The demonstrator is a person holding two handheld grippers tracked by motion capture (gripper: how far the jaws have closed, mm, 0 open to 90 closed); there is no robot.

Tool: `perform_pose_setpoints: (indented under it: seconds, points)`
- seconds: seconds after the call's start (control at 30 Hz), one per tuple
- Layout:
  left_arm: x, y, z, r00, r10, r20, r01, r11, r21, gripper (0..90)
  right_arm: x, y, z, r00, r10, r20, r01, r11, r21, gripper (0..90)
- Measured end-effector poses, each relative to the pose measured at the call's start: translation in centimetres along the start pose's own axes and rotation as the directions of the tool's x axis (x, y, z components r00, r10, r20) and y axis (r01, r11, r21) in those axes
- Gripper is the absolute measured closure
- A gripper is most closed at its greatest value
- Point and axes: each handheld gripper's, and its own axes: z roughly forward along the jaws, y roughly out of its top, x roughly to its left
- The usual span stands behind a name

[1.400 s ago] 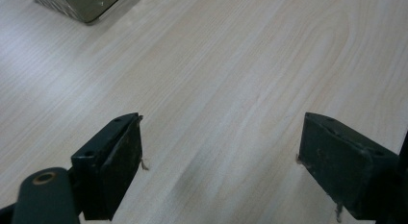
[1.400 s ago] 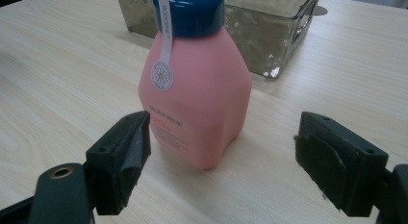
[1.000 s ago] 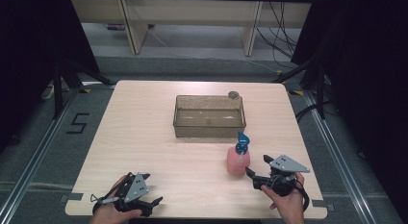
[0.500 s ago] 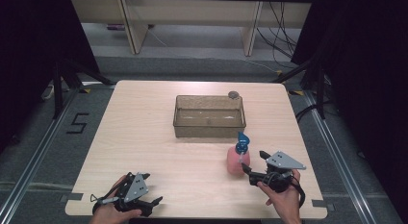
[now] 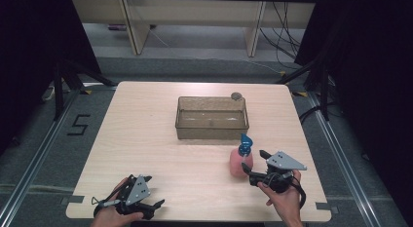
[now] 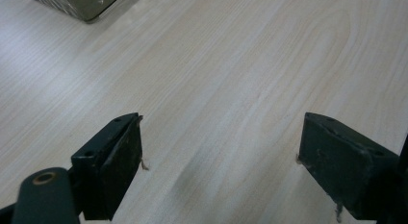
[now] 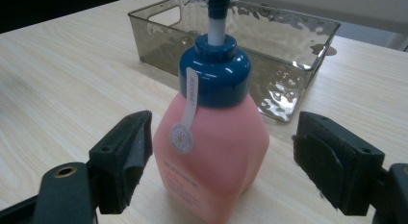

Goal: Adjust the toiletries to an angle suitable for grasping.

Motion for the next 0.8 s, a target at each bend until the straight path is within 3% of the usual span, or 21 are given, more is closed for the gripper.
perform_pose_setpoints:
  seconds: [0.03,0.07,0.2,0.23,0.3,0.33,0.37,0.4,0.43,0.47,0.53,0.57,0.73,0.77,0.8]
  points:
    - [0.1,0.0,-0.1,0.9999,0.005,0.013,-0.005,1.0,0.005,14.9,-0.1,0.1,0.0,0.9999,-0.012,0.003,0.012,1.0,-0.006,22.1]
    - [0.0,0.0,0.0,0.9998,-0.006,0.017,0.006,1.0,0.0,14.9,0.2,0.1,0.0,0.9999,0.016,-0.001,-0.016,1.0,0.004,22.1]
    - [0.0,0.0,0.0,1.0,0.004,-0.001,-0.004,1.0,0.003,14.9,-0.1,0.3,0.2,0.9997,-0.023,0.01,0.023,1.0,-0.017,22.2]
    - [0.0,0.0,0.0,1.0,0.004,-0.001,-0.004,1.0,0.003,14.9,0.0,0.3,0.2,1.0,0.003,0.004,-0.003,1.0,-0.008,22.1]
    - [0.0,0.0,0.0,1.0,0.004,0.0,-0.004,1.0,0.003,14.9,-0.3,0.5,0.2,0.9997,-0.022,0.013,0.022,1.0,-0.015,22.1]
    - [0.0,0.0,0.0,1.0,0.004,-0.001,-0.004,1.0,0.005,14.9,0.1,0.6,0.1,0.9994,0.033,0.01,-0.033,0.999,-0.008,22.1]
    - [0.0,0.0,0.0,1.0,0.0,0.002,0.0,1.0,0.0,14.9,-0.3,0.7,0.2,0.9997,-0.019,0.015,0.019,1.0,-0.022,22.2]
    - [0.0,0.0,0.0,1.0,0.004,-0.001,-0.004,1.0,0.004,14.9,-0.1,0.8,0.2,0.9998,0.015,0.012,-0.015,1.0,-0.011,22.1]
    - [0.0,0.0,0.0,1.0,0.004,0.0,-0.004,1.0,0.005,14.9,-0.3,0.9,0.3,1.0,-0.006,0.008,0.006,1.0,-0.018,22.1]
    - [0.0,0.0,0.0,1.0,0.004,0.0,-0.004,1.0,0.006,14.9,0.0,0.9,0.3,0.9996,0.027,0.005,-0.027,1.0,-0.012,22.1]
    - [0.0,0.0,0.0,1.0,0.005,-0.004,-0.005,1.0,0.006,14.9,-0.3,1.1,0.5,0.9998,-0.017,0.009,0.017,1.0,-0.023,22.1]
    - [0.0,0.0,0.0,1.0,0.005,-0.003,-0.005,1.0,0.006,14.9,-0.1,1.2,0.6,0.9999,0.011,0.001,-0.011,1.0,-0.02,22.1]
    - [0.0,0.0,0.0,1.0,0.005,-0.002,-0.005,1.0,0.006,14.9,-0.2,1.5,1.0,0.9997,-0.023,0.007,0.023,0.999,-0.038,22.1]
    - [0.0,0.0,0.0,1.0,0.005,-0.002,-0.005,1.0,0.006,14.9,0.0,1.6,0.9,1.0,0.006,0.001,-0.006,1.0,-0.02,22.1]
    - [0.0,0.0,0.0,1.0,0.006,-0.003,-0.006,1.0,0.007,14.9,-0.2,1.7,1.1,0.9995,-0.032,0.006,0.032,0.999,-0.034,22.1]
